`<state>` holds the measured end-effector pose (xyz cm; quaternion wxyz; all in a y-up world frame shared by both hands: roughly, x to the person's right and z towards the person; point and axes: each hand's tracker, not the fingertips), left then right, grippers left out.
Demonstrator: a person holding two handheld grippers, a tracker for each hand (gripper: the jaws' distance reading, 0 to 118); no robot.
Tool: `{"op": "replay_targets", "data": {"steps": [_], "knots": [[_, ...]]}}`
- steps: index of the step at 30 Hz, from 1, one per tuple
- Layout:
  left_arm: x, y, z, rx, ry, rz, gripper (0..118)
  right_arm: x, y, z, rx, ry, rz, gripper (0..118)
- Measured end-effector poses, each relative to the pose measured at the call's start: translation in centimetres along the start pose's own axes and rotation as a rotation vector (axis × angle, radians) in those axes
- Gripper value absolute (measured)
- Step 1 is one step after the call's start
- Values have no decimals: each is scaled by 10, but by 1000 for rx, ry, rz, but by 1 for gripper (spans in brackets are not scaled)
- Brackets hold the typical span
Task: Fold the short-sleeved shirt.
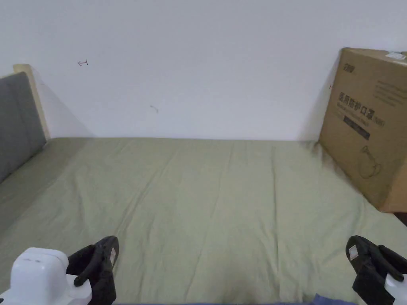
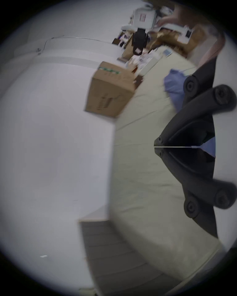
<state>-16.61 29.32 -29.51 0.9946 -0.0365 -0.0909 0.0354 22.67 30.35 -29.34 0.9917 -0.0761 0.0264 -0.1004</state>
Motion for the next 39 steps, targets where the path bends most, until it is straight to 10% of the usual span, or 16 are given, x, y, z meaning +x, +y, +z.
{"op": "replay_targets", "data": {"steps": [5, 7, 16, 18, 20, 21, 35, 37, 38, 39], "knots": [[11, 13, 18, 57, 11, -29, 0, -17, 6, 3, -2, -1, 100, 0], [-24, 25, 18, 74, -151, 193, 0, -19, 8, 6, -20, 23, 98, 0], [-210, -80, -70, -774, -230, 711, 2, -18, -14, -6, -224, 29, 45, 0], [-222, -118, -72, -829, -232, 838, 27, -23, -23, -14, -280, 21, 49, 0], [-237, -148, -72, -836, -219, 890, 105, -29, -28, -23, -315, 21, 61, 0], [-250, -165, -78, -850, -223, 909, 118, -33, -30, -27, -334, 25, 67, 0], [-228, -262, -135, -811, -586, 1211, 118, -92, -40, -68, -471, 124, 149, 0], [-221, -259, -139, -805, -489, 1102, 89, -93, -40, -72, -483, 128, 125, 0], [-221, -262, -141, -859, -355, 1018, 19, -94, -40, -72, -488, 131, 107, 0], [-218, -270, -142, -962, -170, 880, 5, -94, -40, -73, -491, 132, 93, 0]]}}
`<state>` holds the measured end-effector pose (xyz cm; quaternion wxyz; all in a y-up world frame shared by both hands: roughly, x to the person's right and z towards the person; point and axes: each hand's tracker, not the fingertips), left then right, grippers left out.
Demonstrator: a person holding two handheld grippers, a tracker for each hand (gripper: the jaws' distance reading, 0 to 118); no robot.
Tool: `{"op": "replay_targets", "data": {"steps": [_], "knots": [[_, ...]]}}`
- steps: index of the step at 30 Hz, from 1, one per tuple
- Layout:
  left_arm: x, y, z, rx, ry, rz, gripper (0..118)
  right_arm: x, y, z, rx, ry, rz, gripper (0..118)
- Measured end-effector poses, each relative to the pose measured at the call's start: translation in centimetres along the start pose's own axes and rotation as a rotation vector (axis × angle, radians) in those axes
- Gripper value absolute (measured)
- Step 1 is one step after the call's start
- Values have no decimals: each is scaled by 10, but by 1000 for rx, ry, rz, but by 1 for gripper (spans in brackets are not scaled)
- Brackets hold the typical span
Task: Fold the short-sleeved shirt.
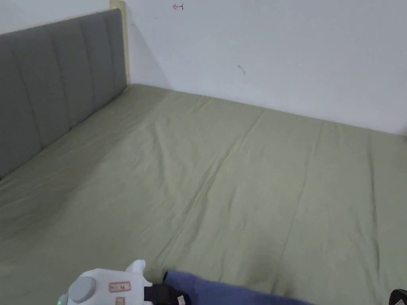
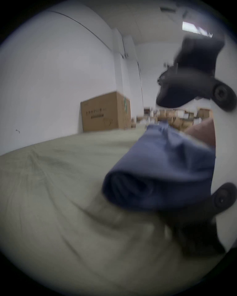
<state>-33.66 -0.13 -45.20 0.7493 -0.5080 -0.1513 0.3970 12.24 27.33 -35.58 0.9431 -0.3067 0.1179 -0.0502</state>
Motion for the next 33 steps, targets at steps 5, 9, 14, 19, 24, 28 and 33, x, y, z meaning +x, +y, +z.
{"op": "replay_targets", "data": {"steps": [5, 9, 14, 19, 24, 28, 33], "knots": [[18, -13, 14, 49, -98, -56, 4, 11, -2, 2, -19, -12, -37, 0], [52, -13, 62, 98, 17, -197, 4, 27, -5, 11, -9, -15, -68, 0], [95, -29, 148, 341, 460, -430, 5, 53, -16, 17, 0, -37, -115, 0], [153, -44, 140, 252, 369, -467, 5, 78, -26, 18, -10, -57, -209, 0], [212, -52, 29, 64, 182, -436, 6, 92, -36, 28, -11, -40, -275, 0], [249, -71, -30, -62, 88, -485, 102, 97, -42, 42, -3, -55, -258, 0], [274, -79, 2, 19, 34, -628, 115, 105, -51, 47, -6, -90, -205, 0]]}}
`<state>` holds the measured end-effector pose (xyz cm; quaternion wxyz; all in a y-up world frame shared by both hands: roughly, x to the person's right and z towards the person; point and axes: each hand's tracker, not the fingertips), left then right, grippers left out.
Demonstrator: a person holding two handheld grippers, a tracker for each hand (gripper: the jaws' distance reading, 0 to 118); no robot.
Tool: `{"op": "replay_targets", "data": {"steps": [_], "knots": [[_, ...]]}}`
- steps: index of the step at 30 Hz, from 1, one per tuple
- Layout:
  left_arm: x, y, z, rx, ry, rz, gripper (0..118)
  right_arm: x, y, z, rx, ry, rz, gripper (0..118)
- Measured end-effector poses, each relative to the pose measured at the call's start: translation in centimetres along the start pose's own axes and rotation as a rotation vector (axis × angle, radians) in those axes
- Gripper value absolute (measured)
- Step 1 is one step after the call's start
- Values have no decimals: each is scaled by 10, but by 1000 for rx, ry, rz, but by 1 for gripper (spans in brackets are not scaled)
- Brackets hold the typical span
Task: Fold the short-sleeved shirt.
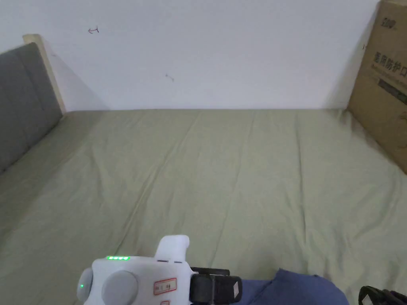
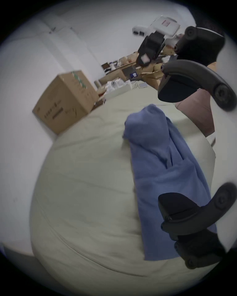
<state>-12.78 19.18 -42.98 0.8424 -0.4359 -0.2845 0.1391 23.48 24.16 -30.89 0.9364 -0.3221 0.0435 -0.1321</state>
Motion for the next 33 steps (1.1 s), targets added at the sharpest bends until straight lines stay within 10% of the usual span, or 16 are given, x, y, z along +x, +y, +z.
{"op": "replay_targets", "data": {"steps": [4, 7, 8, 20, 26, 33], "knots": [[-14, -9, 22, 11, 251, -86, 108, 7, -1, -6, -10, 13, -39, 0], [-25, -22, 13, -9, 276, -60, 7, 8, -1, -8, -12, 31, -62, 0], [-27, -26, 2, -34, 295, -46, 1, 8, -2, -9, -14, 36, -62, 0], [7, -54, -134, -293, 164, -224, 1, 13, -9, -9, -41, 14, -55, 0], [-22, -40, -74, -131, -367, 226, 1, 5, -10, -13, -52, 28, -34, 0], [-125, -38, 35, 90, -212, 338, 3, -12, -7, -19, -62, 52, -19, 0]]}}
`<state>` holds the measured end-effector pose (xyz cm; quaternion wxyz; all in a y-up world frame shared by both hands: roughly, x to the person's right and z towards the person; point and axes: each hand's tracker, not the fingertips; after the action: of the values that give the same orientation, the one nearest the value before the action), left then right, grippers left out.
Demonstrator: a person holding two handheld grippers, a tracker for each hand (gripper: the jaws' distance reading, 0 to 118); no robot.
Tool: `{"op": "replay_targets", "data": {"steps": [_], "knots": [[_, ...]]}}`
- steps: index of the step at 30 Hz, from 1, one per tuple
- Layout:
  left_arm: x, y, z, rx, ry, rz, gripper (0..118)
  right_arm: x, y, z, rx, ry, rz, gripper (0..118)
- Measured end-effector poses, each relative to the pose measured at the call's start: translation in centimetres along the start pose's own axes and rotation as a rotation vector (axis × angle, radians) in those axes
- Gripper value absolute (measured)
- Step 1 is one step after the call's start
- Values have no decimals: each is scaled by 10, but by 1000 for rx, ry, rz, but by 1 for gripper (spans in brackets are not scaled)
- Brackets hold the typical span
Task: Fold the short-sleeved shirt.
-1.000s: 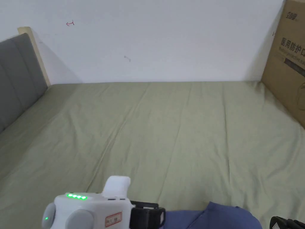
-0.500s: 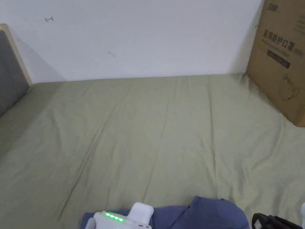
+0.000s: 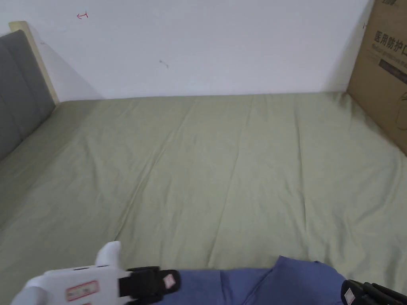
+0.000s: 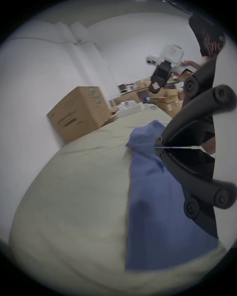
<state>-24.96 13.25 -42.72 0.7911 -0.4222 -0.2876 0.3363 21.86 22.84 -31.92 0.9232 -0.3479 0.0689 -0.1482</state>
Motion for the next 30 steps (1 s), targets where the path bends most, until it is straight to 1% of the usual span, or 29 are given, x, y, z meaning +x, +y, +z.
{"op": "replay_targets", "data": {"steps": [1, 2, 3, 4, 5, 6, 7, 9, 11, 12, 13, 14, 16, 17, 19, 20, 21, 22, 23, 24, 25, 26, 27, 29, 30], "knots": [[-12, 3, 13, 4, 37, -11, 12, -3, 0, 0, -2, 0, 10, 0], [-27, 3, 25, 10, 52, 1, 43, -6, 0, -1, -8, -2, 22, 0], [-44, 3, 34, 6, 39, 35, 83, -9, -1, -2, -15, -7, 32, 0], [-48, -1, 38, -1, 8, 79, 116, -12, -2, -4, -24, -10, 39, 0], [-61, -5, 38, -35, -32, 125, 116, -15, -2, -7, -44, -8, 42, 0], [-70, -9, 39, -8, -93, 149, 117, -17, 0, -10, -65, 1, 32, 0], [-79, -11, 37, -25, -104, 162, 118, -19, 1, -11, -64, 3, 30, 0], [-89, -11, 30, -46, -148, 235, 118, -27, 4, -15, -60, -1, 39, 0], [-107, -17, 10, -87, -190, 325, 118, -35, 9, -18, -63, -11, 67, 0], [-151, -16, 2, -122, -213, 387, 118, -40, 10, -20, -64, -13, 78, 0], [-160, -17, -2, -92, -301, 401, 118, -43, 12, -21, -65, -12, 86, 0], [-164, -14, -6, -55, -419, 403, 118, -47, 13, -22, -68, -7, 91, 0], [-152, -13, -28, -95, -483, 505, 118, -54, 14, -23, -72, 3, 98, 0], [-148, -15, -42, -143, -518, 516, 118, -58, 14, -24, -75, 8, 110, 0], [-136, -16, -59, -175, -482, 400, 118, -65, 11, -27, -83, 16, 138, 0], [-130, -18, -63, -180, -438, 350, 106, -68, 9, -29, -90, 21, 150, 0], [-132, -18, -67, -190, -386, 325, 78, -72, 8, -29, -97, 27, 157, 0], [-137, -22, -71, -213, -207, 325, 24, -74, 7, -29, -103, 33, 159, 0], [-148, -29, -76, -235, -58, 386, 6, -75, 5, -28, -104, 41, 158, 0], [-144, -25, -70, -146, -268, 486, 6, -75, 4, -28, -104, 51, 155, 0], [-133, -20, -68, -160, -215, 391, 6, -75, 3, -27, -106, 55, 152, 0], [-118, -16, -68, -196, -86, 265, 6, -74, 2, -27, -107, 59, 148, 0], [-103, -13, -65, -179, -67, 235, 6, -72, 2, -26, -109, 65, 143, 0], [-77, -10, -46, -177, 18, 131, 6, -66, 3, -23, -109, 75, 135, 0], [-64, -8, -35, -179, 26, 106, 6, -63, 4, -21, -103, 77, 129, 0]]}}
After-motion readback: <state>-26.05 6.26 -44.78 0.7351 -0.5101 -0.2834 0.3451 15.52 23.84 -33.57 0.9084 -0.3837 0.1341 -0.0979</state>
